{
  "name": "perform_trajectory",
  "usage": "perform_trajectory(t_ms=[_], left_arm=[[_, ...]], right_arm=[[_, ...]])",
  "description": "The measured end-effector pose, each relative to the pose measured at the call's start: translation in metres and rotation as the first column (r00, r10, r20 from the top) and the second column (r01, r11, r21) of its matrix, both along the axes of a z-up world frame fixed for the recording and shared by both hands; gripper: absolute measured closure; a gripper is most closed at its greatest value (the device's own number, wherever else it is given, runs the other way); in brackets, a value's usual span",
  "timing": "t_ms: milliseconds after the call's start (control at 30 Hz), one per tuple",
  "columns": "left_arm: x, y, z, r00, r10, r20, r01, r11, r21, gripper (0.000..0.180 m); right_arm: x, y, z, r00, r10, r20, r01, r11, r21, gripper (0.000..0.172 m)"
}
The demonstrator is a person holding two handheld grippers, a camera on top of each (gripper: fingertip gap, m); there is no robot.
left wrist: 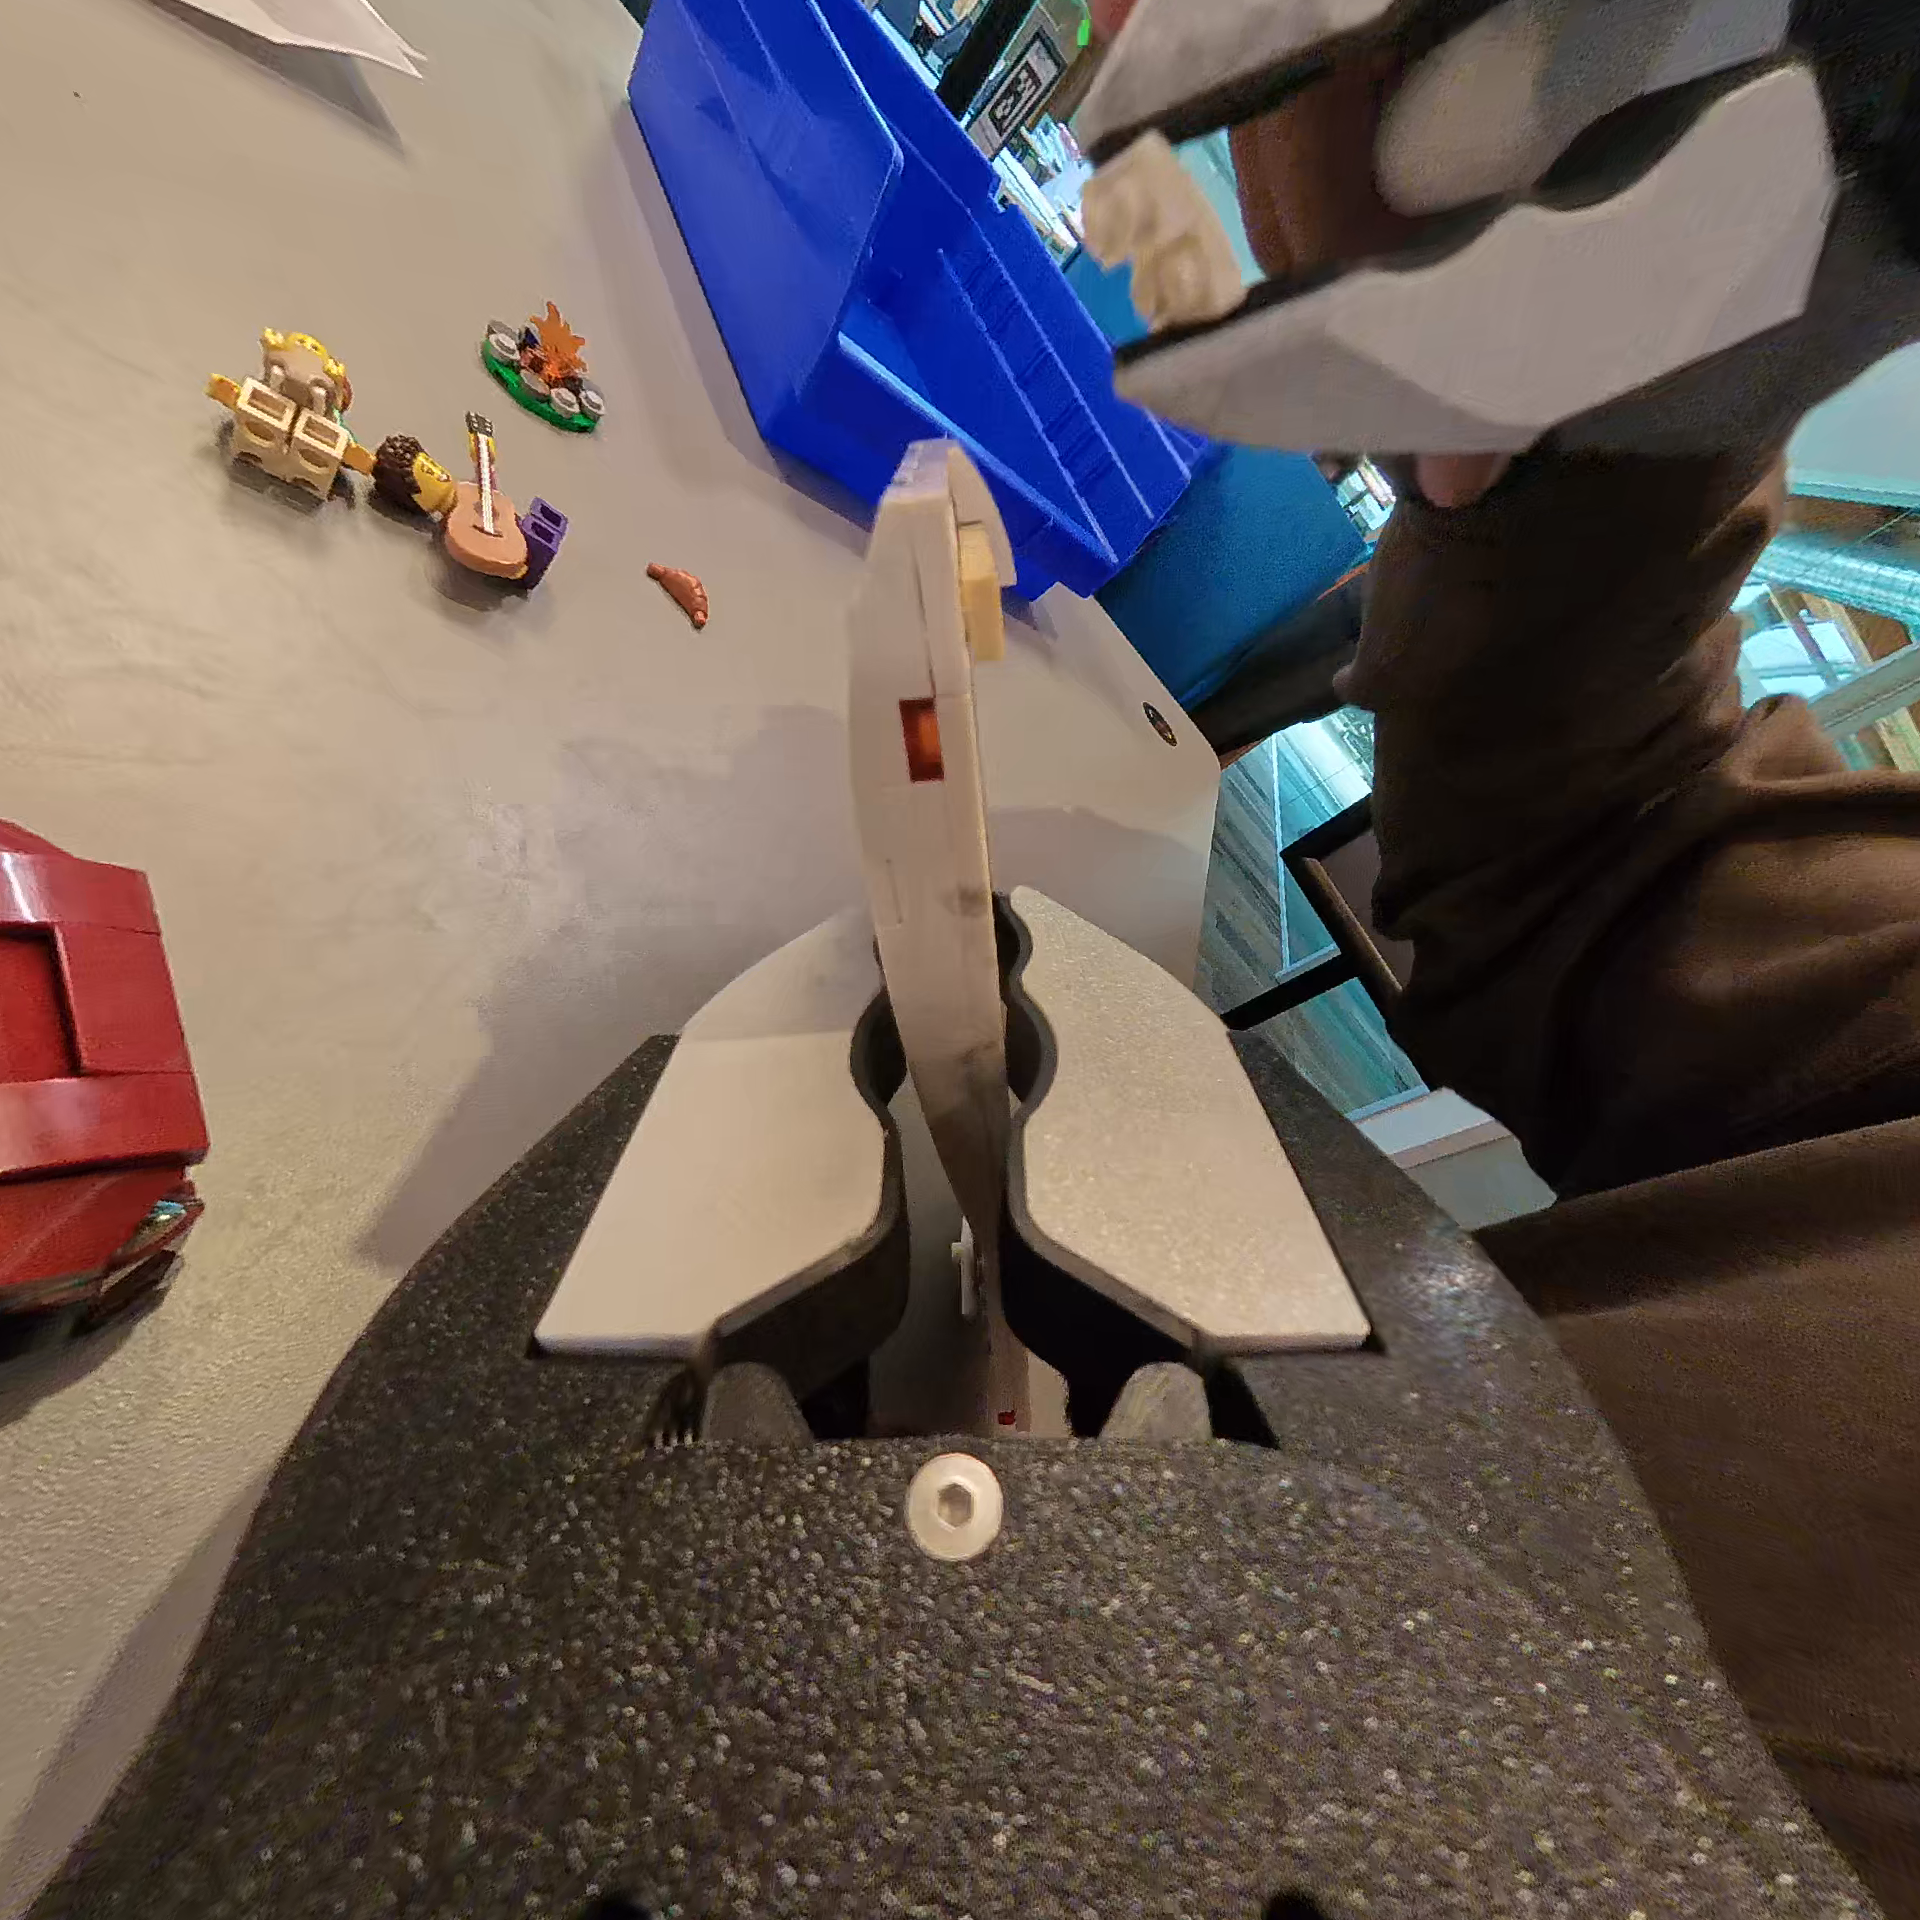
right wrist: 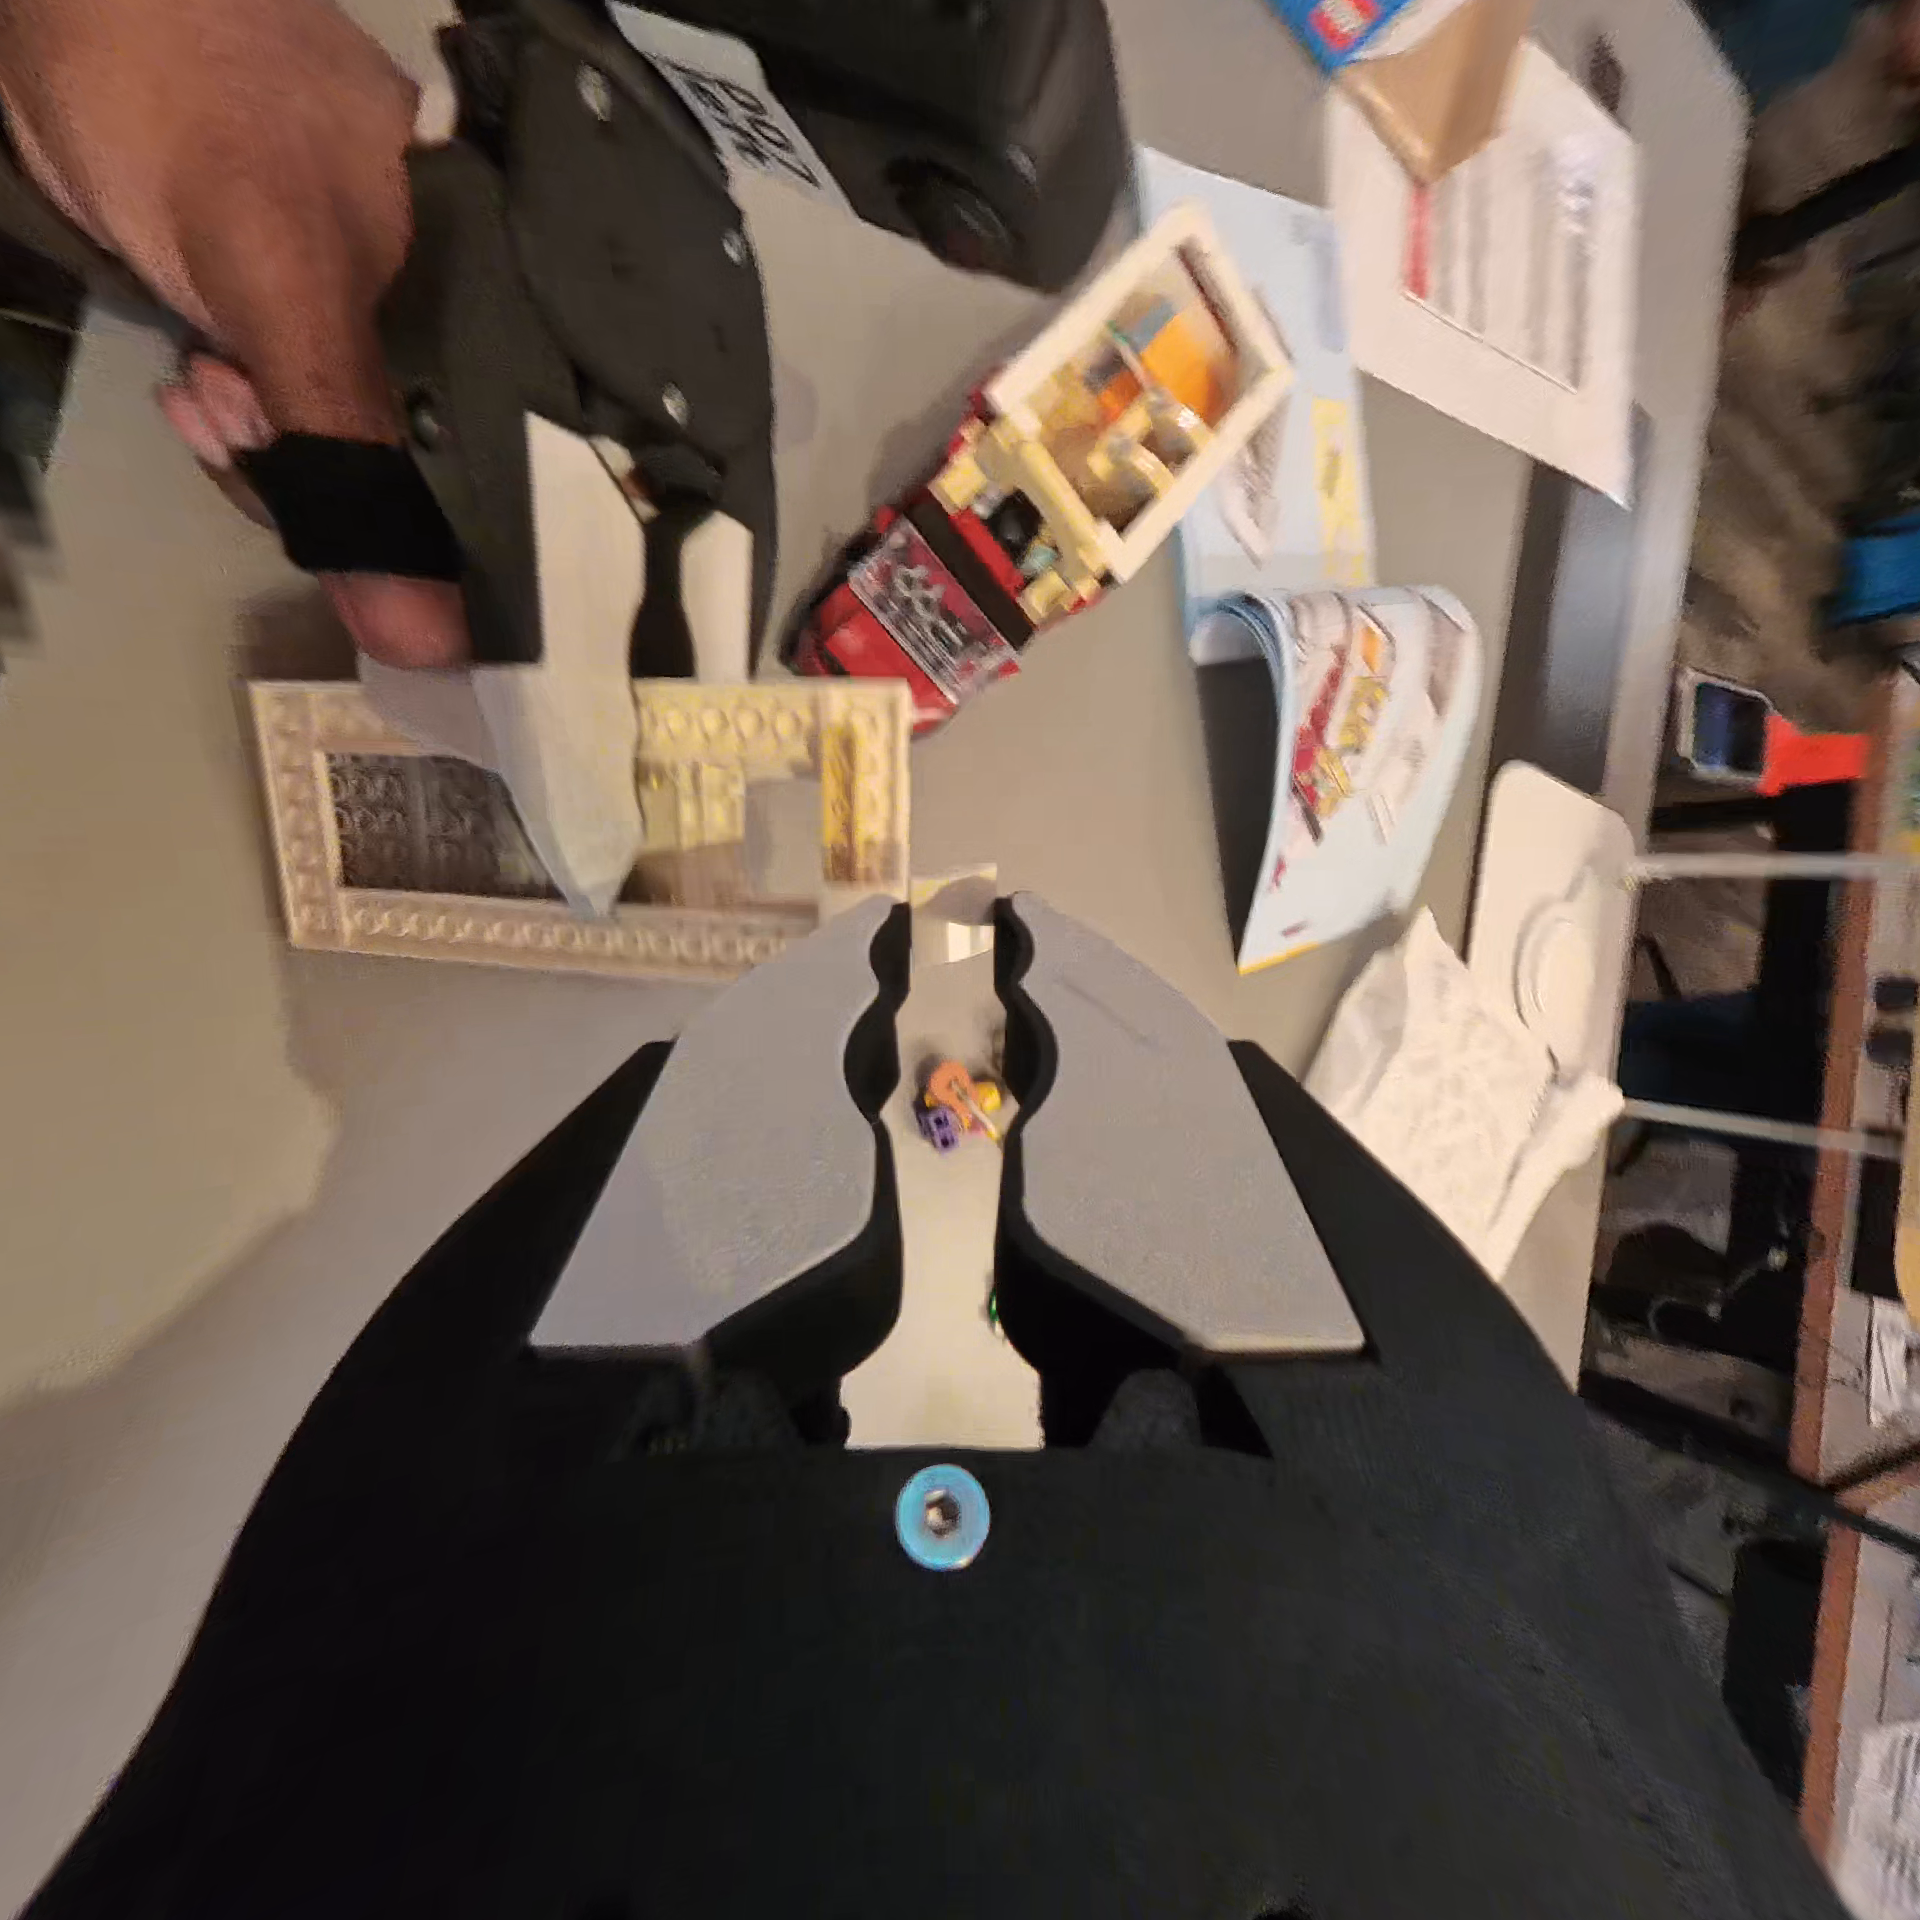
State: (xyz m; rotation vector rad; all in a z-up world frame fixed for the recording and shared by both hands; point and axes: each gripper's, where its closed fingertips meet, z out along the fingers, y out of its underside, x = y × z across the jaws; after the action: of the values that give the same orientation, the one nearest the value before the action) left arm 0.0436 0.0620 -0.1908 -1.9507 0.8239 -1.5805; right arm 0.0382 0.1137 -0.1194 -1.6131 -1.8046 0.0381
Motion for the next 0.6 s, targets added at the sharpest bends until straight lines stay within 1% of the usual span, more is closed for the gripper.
perform_trajectory(t_ms=[100,133,200,233,300,367,400,500,600], left_arm=[[0.0,0.0,0.0,1.0,0.002,0.002,-0.002,1.0,0.0,0.166],[0.0,0.0,0.0,1.0,0.003,0.003,-0.003,1.0,0.001,0.166],[0.0,0.001,0.0,1.0,0.005,0.002,-0.005,1.0,0.001,0.166],[0.0,0.001,0.0,1.0,0.007,0.001,-0.007,1.0,0.002,0.166],[0.0,0.001,0.0,1.0,0.009,0.0,-0.009,1.0,0.003,0.166],[0.0,0.001,0.0,1.0,0.01,-0.001,-0.01,1.0,0.006,0.166],[0.0,0.001,0.0,1.0,0.012,-0.002,-0.012,1.0,0.006,0.166],[0.001,0.002,-0.001,1.0,0.014,-0.006,-0.014,1.0,0.007,0.166],[0.001,0.002,-0.001,1.0,0.014,-0.008,-0.014,1.0,0.005,0.166]], right_arm=[[0.053,0.008,0.006,0.985,-0.16,-0.064,0.163,0.986,0.04,0.156],[0.079,0.011,0.004,0.971,-0.23,-0.065,0.233,0.971,0.047,0.156],[0.142,0.022,-0.002,0.922,-0.385,-0.042,0.388,0.917,0.094,0.156],[0.177,0.026,-0.008,0.885,-0.466,-0.025,0.465,0.879,0.107,0.157],[0.249,0.033,-0.022,0.781,-0.625,0.015,0.619,0.776,0.121,0.156],[0.309,0.033,-0.04,0.676,-0.734,0.066,0.723,0.678,0.128,0.156],[0.33,0.032,-0.047,0.638,-0.766,0.083,0.756,0.643,0.125,0.156],[0.357,0.026,-0.063,0.575,-0.811,0.11,0.808,0.584,0.083,0.156],[0.365,0.026,-0.069,0.558,-0.817,0.148,0.812,0.574,0.108,0.153]])
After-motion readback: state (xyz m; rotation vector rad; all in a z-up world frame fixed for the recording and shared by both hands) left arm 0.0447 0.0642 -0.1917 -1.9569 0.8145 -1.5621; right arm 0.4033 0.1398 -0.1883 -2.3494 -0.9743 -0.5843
